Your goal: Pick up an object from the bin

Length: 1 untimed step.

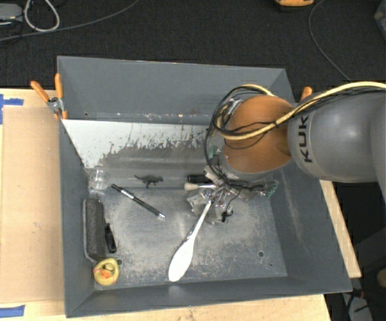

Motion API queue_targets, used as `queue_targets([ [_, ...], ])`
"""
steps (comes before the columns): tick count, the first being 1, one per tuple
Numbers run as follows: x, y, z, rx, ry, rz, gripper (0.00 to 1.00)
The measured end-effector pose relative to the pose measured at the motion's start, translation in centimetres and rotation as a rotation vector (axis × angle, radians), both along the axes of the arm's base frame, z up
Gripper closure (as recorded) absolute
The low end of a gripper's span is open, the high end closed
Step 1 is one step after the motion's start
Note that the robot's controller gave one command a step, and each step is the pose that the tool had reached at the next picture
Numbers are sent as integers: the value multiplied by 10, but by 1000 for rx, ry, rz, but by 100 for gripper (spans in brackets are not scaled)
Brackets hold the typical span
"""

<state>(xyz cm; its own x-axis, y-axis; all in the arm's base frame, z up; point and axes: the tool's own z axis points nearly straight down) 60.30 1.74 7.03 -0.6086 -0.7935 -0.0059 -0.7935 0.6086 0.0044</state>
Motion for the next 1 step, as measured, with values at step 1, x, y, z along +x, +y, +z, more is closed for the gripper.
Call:
queue_targets([
  [1, 0, 0, 0, 0, 0, -1, 100],
])
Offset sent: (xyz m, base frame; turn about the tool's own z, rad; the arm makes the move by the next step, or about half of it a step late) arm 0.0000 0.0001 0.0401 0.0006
